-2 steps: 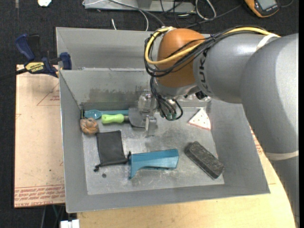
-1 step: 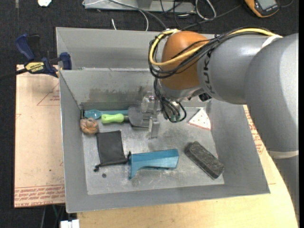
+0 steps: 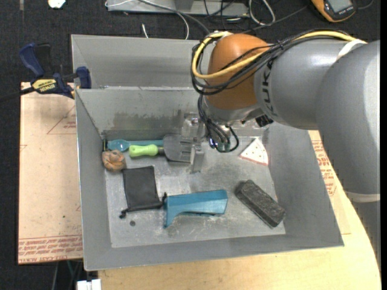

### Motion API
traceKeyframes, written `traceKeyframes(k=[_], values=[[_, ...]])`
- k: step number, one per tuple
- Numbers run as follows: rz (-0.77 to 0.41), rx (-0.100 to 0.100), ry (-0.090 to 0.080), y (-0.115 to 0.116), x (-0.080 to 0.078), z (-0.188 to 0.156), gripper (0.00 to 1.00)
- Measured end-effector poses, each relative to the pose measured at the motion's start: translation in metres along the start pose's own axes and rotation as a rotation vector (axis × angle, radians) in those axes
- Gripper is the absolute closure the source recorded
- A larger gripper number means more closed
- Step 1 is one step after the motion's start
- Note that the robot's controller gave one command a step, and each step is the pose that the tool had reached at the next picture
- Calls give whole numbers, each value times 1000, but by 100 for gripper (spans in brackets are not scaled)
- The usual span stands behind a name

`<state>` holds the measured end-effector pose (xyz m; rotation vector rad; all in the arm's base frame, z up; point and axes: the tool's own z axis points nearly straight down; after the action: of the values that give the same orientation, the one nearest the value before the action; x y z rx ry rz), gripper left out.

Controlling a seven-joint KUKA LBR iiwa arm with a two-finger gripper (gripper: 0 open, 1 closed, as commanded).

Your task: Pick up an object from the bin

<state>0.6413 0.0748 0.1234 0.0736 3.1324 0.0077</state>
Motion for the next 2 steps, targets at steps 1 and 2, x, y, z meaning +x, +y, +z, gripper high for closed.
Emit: traceKeyframes(k=[1,2], values=[[88,-2,-4,6,-1,54,0],[142,-3,-12,26,8,51,100]])
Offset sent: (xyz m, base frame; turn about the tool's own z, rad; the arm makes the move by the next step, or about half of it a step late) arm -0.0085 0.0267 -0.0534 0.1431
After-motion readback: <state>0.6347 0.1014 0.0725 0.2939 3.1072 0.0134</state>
